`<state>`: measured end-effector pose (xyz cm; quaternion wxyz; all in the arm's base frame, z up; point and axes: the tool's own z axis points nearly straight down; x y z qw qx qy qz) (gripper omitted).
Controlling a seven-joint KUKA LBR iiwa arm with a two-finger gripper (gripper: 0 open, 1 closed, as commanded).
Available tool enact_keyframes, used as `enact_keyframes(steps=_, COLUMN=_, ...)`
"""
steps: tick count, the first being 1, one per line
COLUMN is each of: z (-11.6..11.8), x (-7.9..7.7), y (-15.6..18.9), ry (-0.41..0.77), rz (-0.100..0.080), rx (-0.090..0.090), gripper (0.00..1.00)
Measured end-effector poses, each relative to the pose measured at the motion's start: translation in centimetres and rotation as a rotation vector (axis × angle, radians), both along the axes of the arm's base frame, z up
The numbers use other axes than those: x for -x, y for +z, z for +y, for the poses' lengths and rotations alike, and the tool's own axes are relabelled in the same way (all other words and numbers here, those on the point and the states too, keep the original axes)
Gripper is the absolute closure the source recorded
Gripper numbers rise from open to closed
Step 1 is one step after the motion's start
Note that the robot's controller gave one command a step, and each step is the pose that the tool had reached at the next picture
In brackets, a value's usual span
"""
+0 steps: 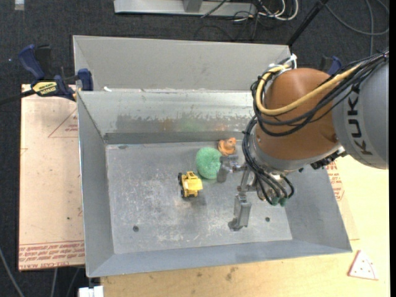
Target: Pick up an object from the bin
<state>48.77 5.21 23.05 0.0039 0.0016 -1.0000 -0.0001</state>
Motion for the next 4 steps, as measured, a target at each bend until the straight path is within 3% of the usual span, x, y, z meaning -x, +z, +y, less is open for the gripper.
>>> enact_keyframes(steps=1, z=0.0, x=-0.1, y=0.4, ry=-0.003, rz=-0.008, rx=-0.001, gripper=0.00)
enact_keyframes(steps=2, z=0.2, x=-4.3, y=-6.2, ry=-0.005, rz=-0.016, rx=-0.002, gripper=0.00)
enact_keyframes(steps=3, z=2.0, x=-10.6, y=-6.9, ry=0.056, rz=-0.016, rx=-0.001, gripper=0.00)
enact_keyframes(steps=4, z=1.2, x=-9.5, y=-8.9, ry=0.095, rz=-0.010, rx=-0.001, gripper=0.00)
